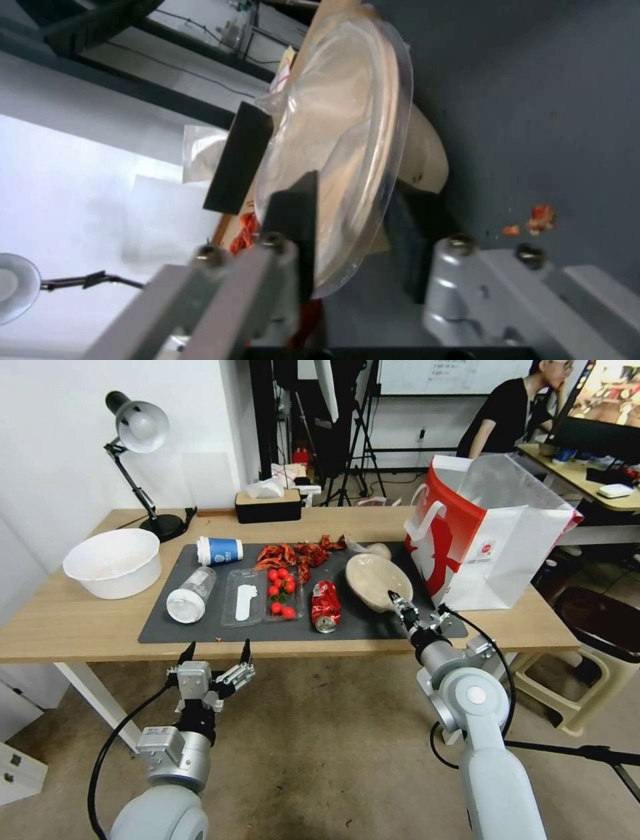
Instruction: Pick up the trash from the table and place it into the takeout bag.
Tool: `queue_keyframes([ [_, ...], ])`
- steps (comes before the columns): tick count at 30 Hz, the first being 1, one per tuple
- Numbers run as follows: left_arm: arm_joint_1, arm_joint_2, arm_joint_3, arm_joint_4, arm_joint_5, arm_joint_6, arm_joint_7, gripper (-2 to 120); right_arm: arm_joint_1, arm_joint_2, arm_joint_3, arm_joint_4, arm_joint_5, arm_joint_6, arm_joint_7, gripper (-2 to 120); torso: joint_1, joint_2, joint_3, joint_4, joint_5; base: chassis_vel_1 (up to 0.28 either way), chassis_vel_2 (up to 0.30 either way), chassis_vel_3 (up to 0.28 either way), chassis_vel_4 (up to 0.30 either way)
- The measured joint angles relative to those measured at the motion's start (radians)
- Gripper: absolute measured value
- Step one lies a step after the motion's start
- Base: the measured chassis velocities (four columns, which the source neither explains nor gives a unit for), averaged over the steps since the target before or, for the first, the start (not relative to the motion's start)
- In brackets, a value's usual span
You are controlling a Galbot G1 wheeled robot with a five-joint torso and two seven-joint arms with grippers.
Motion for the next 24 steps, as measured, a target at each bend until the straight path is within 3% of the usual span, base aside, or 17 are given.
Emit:
queue_keyframes([
  [6,0.006,0.003,-0.003,-0.004,0.001,-0.009,0.000,100,-0.007,-0.010,-0.006,0.002,-0.095,0.011,-0.061,6,0.000,0.000,0.000,0.0001,0.0000,0.000,0.000,0.000,0.000],
  [9,0.008,0.003,-0.004,-0.009,0.002,-0.010,-0.001,100,-0.029,-0.046,-0.023,0.035,-0.303,0.031,-0.209,0,0.000,0.000,0.000,0.0000,0.0001,0.000,0.000,0.000,0.000],
  [10,0.008,0.003,-0.004,-0.009,0.002,-0.010,-0.001,100,-0.029,-0.046,-0.023,0.035,-0.303,0.031,-0.209,0,0.000,0.000,0.000,0.0000,0.0001,0.000,0.000,0.000,0.000],
  [13,0.011,0.001,-0.005,-0.014,0.005,-0.011,-0.003,100,-0.030,-0.122,-0.029,0.069,-0.545,0.067,-0.346,0,0.000,0.000,0.000,0.0000,0.0002,0.000,0.000,0.000,0.000],
  [14,0.011,0.001,-0.005,-0.014,0.005,-0.011,-0.003,100,-0.030,-0.122,-0.029,0.069,-0.545,0.067,-0.346,0,0.000,0.000,0.000,0.0000,0.0002,0.000,0.000,0.000,0.000],
  [17,0.015,0.000,-0.008,-0.019,0.008,-0.013,-0.007,100,-0.003,-0.239,-0.016,0.087,-0.738,0.155,-0.454,0,0.000,0.000,0.000,-0.0002,0.0003,0.000,0.000,0.000,0.000],
  [21,0.019,-0.002,-0.010,-0.020,0.009,-0.015,-0.008,100,0.034,-0.306,-0.001,0.097,-0.766,0.210,-0.462,0,0.000,0.000,0.000,-0.0001,0.0003,0.000,0.000,0.000,0.000],
  [24,0.023,-0.011,-0.010,-0.022,0.014,-0.017,-0.008,100,0.137,-0.404,0.034,0.107,-0.684,0.270,-0.395,0,0.000,0.000,0.000,0.0000,0.0002,0.000,0.000,0.000,0.000],
])
